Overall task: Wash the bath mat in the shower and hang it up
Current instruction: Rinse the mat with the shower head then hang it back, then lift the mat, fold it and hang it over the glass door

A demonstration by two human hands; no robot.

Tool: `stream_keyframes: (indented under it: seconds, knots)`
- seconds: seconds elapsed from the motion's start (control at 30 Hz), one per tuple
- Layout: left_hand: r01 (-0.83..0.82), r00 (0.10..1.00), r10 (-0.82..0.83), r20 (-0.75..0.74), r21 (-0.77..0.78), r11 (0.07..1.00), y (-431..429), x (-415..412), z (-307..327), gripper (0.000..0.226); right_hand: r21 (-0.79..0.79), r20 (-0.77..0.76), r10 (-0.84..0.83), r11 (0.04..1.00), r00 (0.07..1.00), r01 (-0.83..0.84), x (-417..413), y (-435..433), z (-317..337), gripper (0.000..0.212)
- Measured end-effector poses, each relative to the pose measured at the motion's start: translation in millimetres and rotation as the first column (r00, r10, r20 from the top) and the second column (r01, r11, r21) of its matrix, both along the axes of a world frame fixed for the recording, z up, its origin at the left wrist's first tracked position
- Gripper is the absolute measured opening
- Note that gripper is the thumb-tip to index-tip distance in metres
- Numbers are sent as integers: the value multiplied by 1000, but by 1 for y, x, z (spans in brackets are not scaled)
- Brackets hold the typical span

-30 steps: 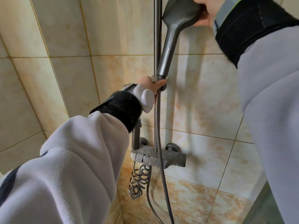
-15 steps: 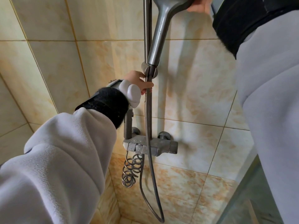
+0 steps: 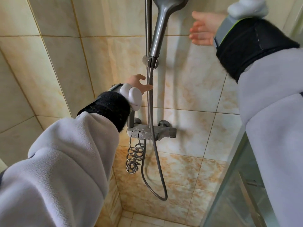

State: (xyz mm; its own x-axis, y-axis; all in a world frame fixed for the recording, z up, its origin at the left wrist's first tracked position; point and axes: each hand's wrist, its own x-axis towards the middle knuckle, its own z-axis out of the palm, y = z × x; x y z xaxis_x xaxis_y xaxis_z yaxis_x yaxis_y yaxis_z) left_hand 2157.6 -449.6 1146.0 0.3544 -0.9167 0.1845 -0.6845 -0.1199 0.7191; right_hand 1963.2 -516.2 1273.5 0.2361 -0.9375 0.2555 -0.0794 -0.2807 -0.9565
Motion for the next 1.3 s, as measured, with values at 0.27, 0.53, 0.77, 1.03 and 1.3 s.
stream_keyframes:
  seconds: [0.27, 0.53, 0.77, 1.03, 1.3]
  knots:
    - [123, 992, -122, -22, 88, 989, 112, 6, -48, 43, 188, -40, 13, 982, 999, -5, 12, 100, -98, 31]
    - [28, 992, -2, -129, 201, 979, 228, 40, -113, 34, 421, -166, 275, 888, 947, -184, 72, 188, -208, 20]
    - [-180, 935, 256, -248, 291, 940, 336, 65, -159, 28, 544, -166, 551, 743, 818, -390, 139, 264, -282, 22]
    - [-414, 800, 524, -291, 366, 834, 476, 75, -209, 21, 691, -213, 748, 570, 628, -445, 183, 359, -377, 23]
    - [-546, 637, 676, -371, 401, 735, 580, 101, -256, 31, 774, -247, 818, 489, 519, -403, 214, 436, -439, 25]
